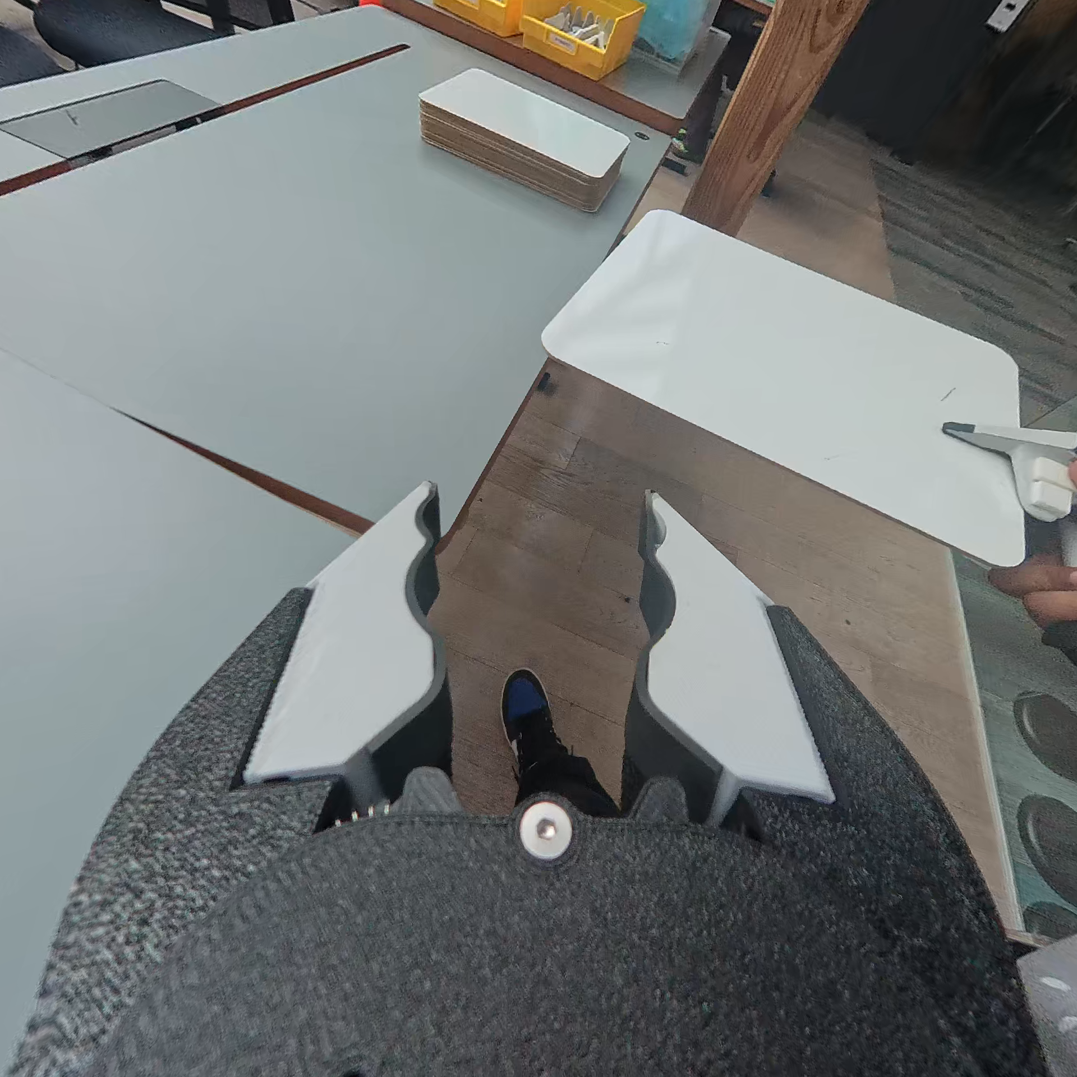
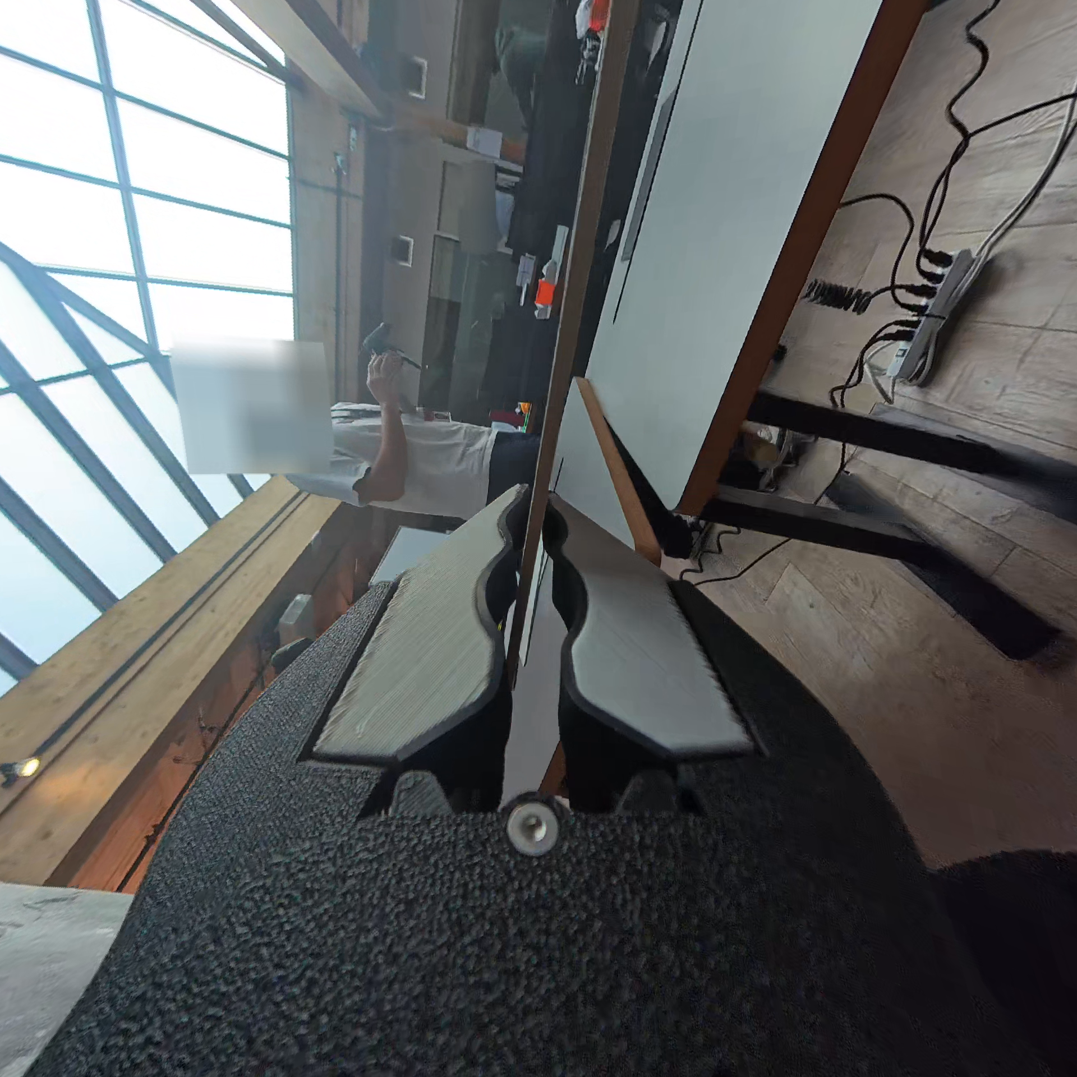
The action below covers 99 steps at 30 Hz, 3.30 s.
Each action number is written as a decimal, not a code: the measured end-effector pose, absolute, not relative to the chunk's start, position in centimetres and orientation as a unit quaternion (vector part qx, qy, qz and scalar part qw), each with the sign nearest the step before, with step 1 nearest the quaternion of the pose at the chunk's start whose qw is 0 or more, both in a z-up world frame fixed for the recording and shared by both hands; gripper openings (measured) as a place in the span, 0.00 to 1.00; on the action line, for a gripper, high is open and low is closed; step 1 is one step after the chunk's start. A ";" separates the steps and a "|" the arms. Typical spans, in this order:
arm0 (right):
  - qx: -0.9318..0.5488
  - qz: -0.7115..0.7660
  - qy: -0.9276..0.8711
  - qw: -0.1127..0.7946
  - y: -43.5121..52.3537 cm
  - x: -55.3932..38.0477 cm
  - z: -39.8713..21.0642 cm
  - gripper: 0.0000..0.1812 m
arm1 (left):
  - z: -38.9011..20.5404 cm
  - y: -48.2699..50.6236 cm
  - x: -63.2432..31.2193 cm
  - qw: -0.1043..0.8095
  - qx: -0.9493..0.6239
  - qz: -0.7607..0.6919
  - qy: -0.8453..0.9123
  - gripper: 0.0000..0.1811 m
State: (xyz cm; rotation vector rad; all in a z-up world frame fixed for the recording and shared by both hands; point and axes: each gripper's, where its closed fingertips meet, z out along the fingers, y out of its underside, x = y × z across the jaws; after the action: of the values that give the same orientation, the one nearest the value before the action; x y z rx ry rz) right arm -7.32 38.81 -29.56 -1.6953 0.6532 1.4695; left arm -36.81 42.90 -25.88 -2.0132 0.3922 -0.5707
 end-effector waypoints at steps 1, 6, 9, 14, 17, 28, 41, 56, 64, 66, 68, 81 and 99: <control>-0.666 0.571 0.265 0.400 40.5 -5.4 -29.5 0.01 | -26.2 44.9 -35.4 0.482 -0.826 -0.239 0.167 0.38; -0.668 0.535 0.285 0.431 50.5 3.3 -28.8 0.01 | -27.3 55.6 -28.8 0.482 -0.817 -0.262 0.177 0.38; -0.668 0.525 0.293 0.438 57.6 7.6 -27.6 0.01 | -26.1 62.2 -25.5 0.490 -0.810 -0.271 0.175 0.38; -0.678 0.519 0.286 0.436 70.0 12.9 -26.0 0.02 | -22.8 71.6 -21.9 0.516 -0.796 -0.263 0.173 0.39; -0.684 0.521 0.287 0.422 77.4 15.1 -25.8 0.02 | -21.6 75.4 -20.6 0.523 -0.798 -0.252 0.164 0.38; -0.710 0.541 0.295 0.341 104.0 18.8 -32.2 0.01 | -23.7 81.9 -18.8 0.509 -0.849 -0.135 0.043 0.38; -0.733 0.552 0.290 0.273 113.7 17.3 -36.8 0.01 | -22.3 86.3 -12.6 0.500 -0.861 -0.079 -0.037 0.38; -0.806 0.450 0.265 0.278 112.3 16.8 -37.3 0.25 | -22.3 86.2 -14.7 0.496 -0.865 -0.066 -0.037 0.37; -0.915 0.288 0.154 0.237 110.6 18.0 -38.8 0.44 | -22.2 86.0 -16.4 0.502 -0.862 -0.061 -0.044 0.37; -0.927 0.271 0.138 0.219 110.3 17.8 -39.2 0.51 | -22.3 85.9 -16.6 0.502 -0.861 -0.062 -0.047 0.37; -0.934 0.255 0.135 0.210 110.1 17.9 -39.6 0.54 | -22.4 85.9 -16.7 0.503 -0.861 -0.062 -0.048 0.37; -0.955 0.242 0.075 0.156 107.9 18.3 -40.0 0.61 | -23.0 85.3 -16.8 0.510 -0.855 -0.059 -0.077 0.37; -0.925 0.028 -0.353 0.136 108.3 23.4 -45.3 0.00 | -23.2 83.9 -16.3 0.503 -0.857 -0.033 -0.109 0.36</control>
State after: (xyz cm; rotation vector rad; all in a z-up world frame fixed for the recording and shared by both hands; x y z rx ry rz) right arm 23.44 108.32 -45.30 -2.6799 -1.0218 0.0821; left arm -16.31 83.90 -23.19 -2.0683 -0.2629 -0.0785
